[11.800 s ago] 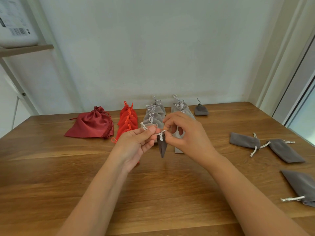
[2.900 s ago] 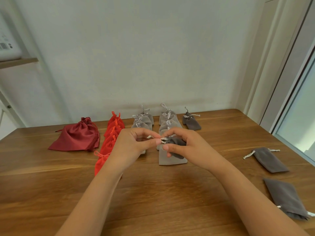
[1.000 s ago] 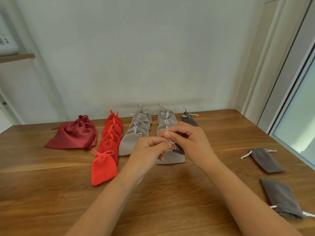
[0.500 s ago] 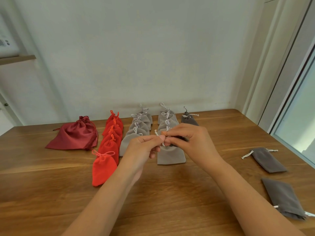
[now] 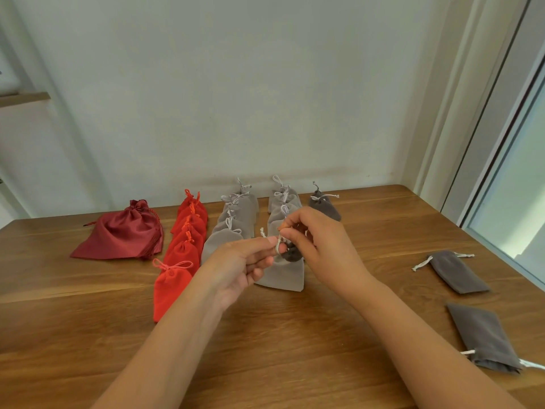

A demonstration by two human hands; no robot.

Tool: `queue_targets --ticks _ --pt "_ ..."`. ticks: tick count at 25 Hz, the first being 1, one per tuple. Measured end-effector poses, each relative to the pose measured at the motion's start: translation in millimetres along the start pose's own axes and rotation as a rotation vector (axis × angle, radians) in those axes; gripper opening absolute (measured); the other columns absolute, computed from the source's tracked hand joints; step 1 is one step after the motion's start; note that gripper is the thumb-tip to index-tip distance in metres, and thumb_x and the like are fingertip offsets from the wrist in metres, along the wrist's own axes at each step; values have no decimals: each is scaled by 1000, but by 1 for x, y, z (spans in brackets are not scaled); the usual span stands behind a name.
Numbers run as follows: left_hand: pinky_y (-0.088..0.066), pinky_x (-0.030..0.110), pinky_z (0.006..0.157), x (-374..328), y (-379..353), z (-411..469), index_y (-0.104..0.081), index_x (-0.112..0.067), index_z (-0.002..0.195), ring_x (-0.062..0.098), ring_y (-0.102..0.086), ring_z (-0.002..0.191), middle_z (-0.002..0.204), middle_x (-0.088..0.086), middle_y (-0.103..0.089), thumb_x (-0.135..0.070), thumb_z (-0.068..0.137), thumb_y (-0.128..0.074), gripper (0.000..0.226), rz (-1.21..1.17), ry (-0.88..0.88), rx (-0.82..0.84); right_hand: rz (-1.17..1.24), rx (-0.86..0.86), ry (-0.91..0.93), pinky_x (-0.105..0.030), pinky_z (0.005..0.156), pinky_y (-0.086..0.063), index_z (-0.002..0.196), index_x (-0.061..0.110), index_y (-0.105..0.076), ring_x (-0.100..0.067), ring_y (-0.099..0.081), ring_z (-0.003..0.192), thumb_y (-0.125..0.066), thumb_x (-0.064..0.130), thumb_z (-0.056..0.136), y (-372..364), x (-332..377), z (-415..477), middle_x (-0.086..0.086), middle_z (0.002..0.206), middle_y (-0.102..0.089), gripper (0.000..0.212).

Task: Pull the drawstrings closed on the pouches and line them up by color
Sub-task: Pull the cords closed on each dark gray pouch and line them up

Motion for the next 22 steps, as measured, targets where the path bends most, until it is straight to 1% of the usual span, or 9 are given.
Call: queue_targets --ticks 3,7,9,11,15,17,19,20,22 --pt "-43 11 44 1 -4 -2 -70 -8 83 6 -60 55 75 5 -69 -10 70 -72 14 -157 53 42 151 -7 -13 -16 65 -48 92 16 -60 -7 -60 75 -58 16 93 -1 7 -2 7 79 -64 3" --pt "-48 12 46 -2 -9 -4 -73 -4 76 9 -62 56 76 6 -65 -5 67 -68 11 -460 107 146 291 46 18 -37 73 -54 96 18 -64 -16 -63 84 -59 16 93 2 16 -1 5 90 -67 6" --pt "-49 13 47 -7 -11 -6 -72 -4 79 9 -62 56 75 6 -64 -4 66 -67 13 -501 88 184 369 74 29 -34 79 -54 97 17 -64 -15 -64 93 -59 13 93 4 19 0 6 99 -68 7" --pt "-50 13 48 -15 -8 -7 -74 -7 71 8 -61 54 69 4 -63 -3 63 -68 11 -423 15 180 424 102 27 -28 82 -51 95 14 -64 -13 -63 99 -59 12 93 4 21 0 8 104 -68 6" --pt "-50 14 52 -37 -1 -15 -73 -16 60 6 -58 55 62 0 -63 -11 56 -75 7 -10 -238 132 439 91 -10 -42 85 -50 89 15 -65 -14 -61 99 -63 23 89 9 16 0 8 106 -68 9" --pt "-51 19 60 -45 0 -20 -73 -20 63 9 -60 59 65 1 -67 -17 51 -82 16 143 -344 117 451 101 -17 -41 92 -48 95 16 -65 -15 -60 107 -59 29 89 14 13 1 7 110 -68 16" --pt "-49 31 73 -51 0 -25 -73 -24 66 12 -64 66 71 4 -70 -19 52 -87 21 251 -425 95 541 168 -65 -39 96 -47 107 14 -59 -16 -60 112 -57 21 92 11 10 1 2 112 -68 17" --pt "-48 35 76 -54 0 -26 -73 -25 67 13 -65 67 73 5 -71 -22 53 -86 20 287 -467 78 537 201 -81 -38 97 -46 110 14 -58 -15 -61 111 -58 16 92 8 9 0 1 111 -68 18" --pt "-48 35 76 -59 0 -28 -72 -24 67 14 -66 68 74 6 -72 -23 55 -81 16 313 -538 41 462 229 -93 -34 94 -48 106 17 -61 -12 -63 105 -65 11 88 3 6 0 3 106 -69 19"
Point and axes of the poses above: each hand's wrist, its own z-axis towards the middle knuckle, its own y-axis out of the back of the hand, x = y × z, the point moved 8 cm from there along z, towards the middle knuckle
